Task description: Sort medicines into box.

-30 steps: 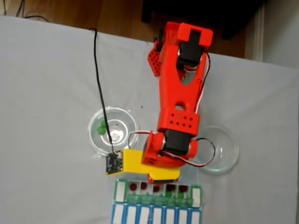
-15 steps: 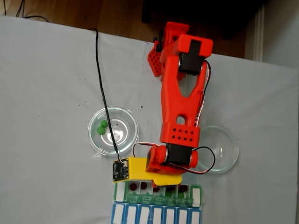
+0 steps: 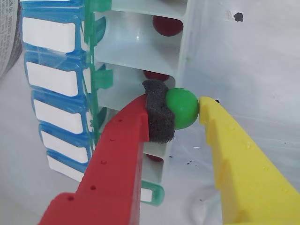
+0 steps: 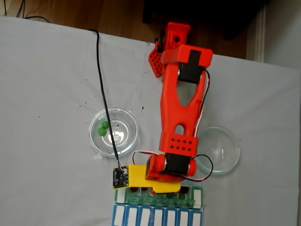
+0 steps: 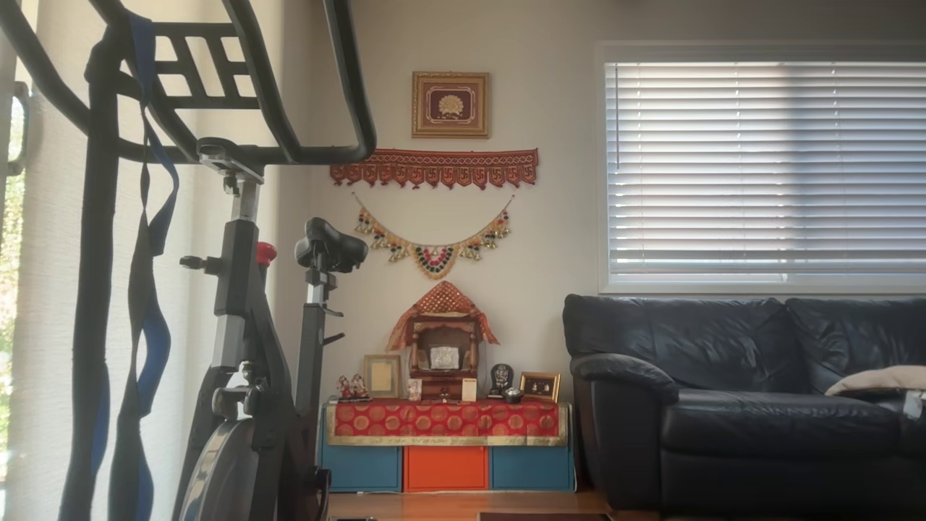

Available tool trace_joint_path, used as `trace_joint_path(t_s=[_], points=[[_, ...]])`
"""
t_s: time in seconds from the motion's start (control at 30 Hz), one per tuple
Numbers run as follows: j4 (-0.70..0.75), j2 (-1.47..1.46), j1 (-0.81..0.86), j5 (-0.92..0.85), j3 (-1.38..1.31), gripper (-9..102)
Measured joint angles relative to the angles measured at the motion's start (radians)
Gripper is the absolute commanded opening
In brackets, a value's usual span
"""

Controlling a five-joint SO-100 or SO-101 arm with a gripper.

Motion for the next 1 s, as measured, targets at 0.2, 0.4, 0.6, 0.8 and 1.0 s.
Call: trace_joint_path(t_s=[0.2, 0.4, 0.6, 0.8, 1.0], points=[[-0.014, -0.029, -0.015, 0.021, -0.043, 1], [-0.014, -0.031, -0.029, 0.040, -0.083, 1], [-0.014, -0.035, -0.031, 0.040, -0.094, 1], [-0.014, -0.037, -0.031, 0.040, -0.094, 2], [0.000, -0.074, -0.031, 0.055, -0.126, 15]])
